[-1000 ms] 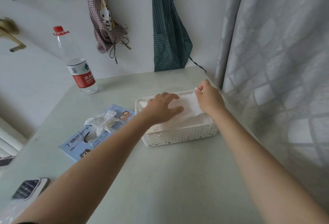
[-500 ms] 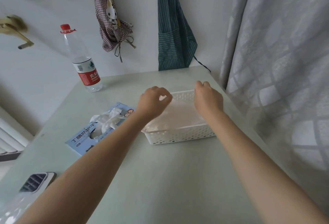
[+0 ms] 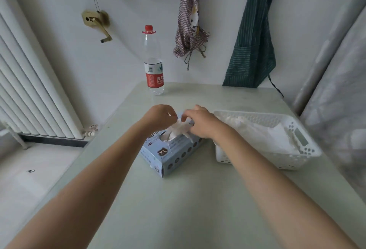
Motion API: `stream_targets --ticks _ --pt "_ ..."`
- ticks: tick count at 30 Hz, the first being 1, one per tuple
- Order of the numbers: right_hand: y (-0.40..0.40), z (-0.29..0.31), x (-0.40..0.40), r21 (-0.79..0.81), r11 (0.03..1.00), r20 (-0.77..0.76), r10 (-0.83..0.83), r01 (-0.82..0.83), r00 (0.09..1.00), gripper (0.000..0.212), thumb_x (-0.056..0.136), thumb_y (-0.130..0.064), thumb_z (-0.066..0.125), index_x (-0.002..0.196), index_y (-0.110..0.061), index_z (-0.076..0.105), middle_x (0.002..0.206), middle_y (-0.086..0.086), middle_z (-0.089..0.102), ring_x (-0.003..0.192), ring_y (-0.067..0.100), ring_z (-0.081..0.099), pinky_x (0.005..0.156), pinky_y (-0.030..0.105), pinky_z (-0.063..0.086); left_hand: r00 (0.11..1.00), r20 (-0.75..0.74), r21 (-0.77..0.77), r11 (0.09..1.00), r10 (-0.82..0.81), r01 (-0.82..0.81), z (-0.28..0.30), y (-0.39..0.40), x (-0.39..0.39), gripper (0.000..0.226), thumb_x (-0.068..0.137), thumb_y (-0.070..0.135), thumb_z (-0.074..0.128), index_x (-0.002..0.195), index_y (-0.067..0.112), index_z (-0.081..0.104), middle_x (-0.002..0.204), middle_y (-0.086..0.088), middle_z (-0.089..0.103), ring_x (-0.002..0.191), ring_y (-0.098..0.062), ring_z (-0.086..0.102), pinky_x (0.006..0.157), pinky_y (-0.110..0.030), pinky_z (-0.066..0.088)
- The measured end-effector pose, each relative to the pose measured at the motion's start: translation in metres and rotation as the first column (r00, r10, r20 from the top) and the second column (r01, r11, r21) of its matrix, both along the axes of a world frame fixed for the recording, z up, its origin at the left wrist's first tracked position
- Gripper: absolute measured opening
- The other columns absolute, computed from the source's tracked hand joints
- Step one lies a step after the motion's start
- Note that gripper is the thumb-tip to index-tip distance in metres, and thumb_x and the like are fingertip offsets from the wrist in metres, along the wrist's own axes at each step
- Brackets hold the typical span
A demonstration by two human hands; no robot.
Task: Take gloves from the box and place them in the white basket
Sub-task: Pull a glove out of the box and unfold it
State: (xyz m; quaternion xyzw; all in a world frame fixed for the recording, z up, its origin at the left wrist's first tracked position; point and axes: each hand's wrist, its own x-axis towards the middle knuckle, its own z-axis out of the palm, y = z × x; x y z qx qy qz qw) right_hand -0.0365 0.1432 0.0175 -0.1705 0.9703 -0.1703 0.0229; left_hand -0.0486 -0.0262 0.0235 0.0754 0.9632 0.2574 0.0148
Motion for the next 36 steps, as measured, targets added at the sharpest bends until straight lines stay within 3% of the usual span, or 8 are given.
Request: stream_targets --ticks 6,10,16,23,28,31,33,36 --pt "-0.008 -0.006 -0.004 0.073 0.995 -0.147 -0.060 0.072 0.987 0.014 0.092 -0.017 0.055 0.097 -0.024 0.066 0.104 -0.001 0.051 0.106 0.023 0.050 0.090 0.037 0.043 0.994 -0.002 0.076 0.991 -0.106 0.106 -0.013 -0.009 0.005 0.021 0.079 0.034 0.076 0.099 0.028 0.071 0.094 0.006 0.065 0.088 -0.012 0.061 0.065 -0.015 0.041" --pt "-0.010 0.004 -0.005 -0.206 0.975 -0.231 -0.128 0.080 0.965 0.009 0.092 -0.019 0.058 0.091 -0.019 0.067 0.095 -0.004 0.057 0.087 0.016 0.056 0.078 0.031 0.049 0.995 -0.053 0.137 0.986 -0.087 0.094 -0.017 -0.009 0.003 0.037 0.073 0.045 0.080 0.102 0.027 0.067 0.094 0.004 0.063 0.086 -0.013 0.061 0.068 -0.019 0.046" --pt "-0.013 0.036 -0.001 -0.496 0.867 -0.334 -0.239 0.045 0.912 0.009 0.095 -0.019 0.057 0.093 -0.012 0.063 0.088 -0.003 0.063 0.080 0.012 0.057 0.066 0.015 0.042 0.982 -0.187 0.256 0.967 0.027 0.022 -0.013 -0.011 0.003 0.015 0.086 0.037 0.069 0.093 0.023 0.069 0.087 0.005 0.064 0.079 -0.014 0.059 0.066 -0.025 0.047" --pt "-0.001 0.049 -0.002 -0.641 0.753 -0.235 -0.378 0.149 0.896 0.009 0.096 -0.024 0.054 0.092 -0.016 0.058 0.084 -0.001 0.065 0.080 0.020 0.066 0.074 0.037 0.055 0.951 -0.264 0.388 0.920 0.163 -0.050 -0.001 -0.012 0.002 0.024 0.093 0.033 0.060 0.100 0.016 0.076 0.093 0.003 0.068 0.081 -0.016 0.061 0.069 -0.028 0.046" --pt "0.011 0.050 -0.001 -0.696 0.676 -0.199 -0.505 0.242 0.840 0.014 0.098 -0.022 0.050 0.088 -0.017 0.059 0.076 -0.002 0.066 0.069 0.016 0.066 0.069 0.039 0.057 0.944 -0.268 0.487 0.873 0.190 -0.037 0.016 -0.015 0.006 0.013 0.088 0.032 0.068 0.091 0.022 0.074 0.082 0.010 0.067 0.073 -0.004 0.058 0.061 -0.021 0.043" --pt "0.017 0.051 0.000 -0.628 0.713 -0.213 -0.542 0.311 0.813 0.014 0.096 -0.016 0.048 0.098 -0.013 0.062 0.096 0.000 0.063 0.085 0.018 0.062 0.065 0.027 0.048 0.959 -0.196 0.613 0.789 0.203 -0.042 0.025 -0.011 0.009 0.012 0.087 0.029 0.070 0.087 0.017 0.074 0.081 0.006 0.068 0.071 -0.008 0.059 0.062 -0.021 0.045" --pt "0.018 0.050 0.002 -0.559 0.761 -0.259 -0.537 0.330 0.803 0.021 0.093 -0.012 0.049 0.112 -0.013 0.059 0.113 0.004 0.055 0.094 0.017 0.053 0.076 0.028 0.045 0.972 -0.087 0.717 0.691 0.220 -0.092 0.029 -0.006 0.010 0.014 0.087 0.026 0.070 0.085 0.012 0.073 0.080 -0.003 0.071 0.069 -0.015 0.062 0.061 -0.024 0.050" --pt "0.013 0.054 0.011 -0.590 0.784 -0.301 -0.436 0.194 0.848 0.014 0.093 -0.017 0.053 0.104 -0.014 0.060 0.101 -0.001 0.057 0.090 0.014 0.054 0.079 0.026 0.047 0.975 0.011 0.747 0.646 0.222 -0.156 0.033 0.004 0.011 0.012 0.087 0.021 0.067 0.089 0.009 0.070 0.079 -0.006 0.070 0.065 -0.018 0.064 0.058 -0.027 0.052"
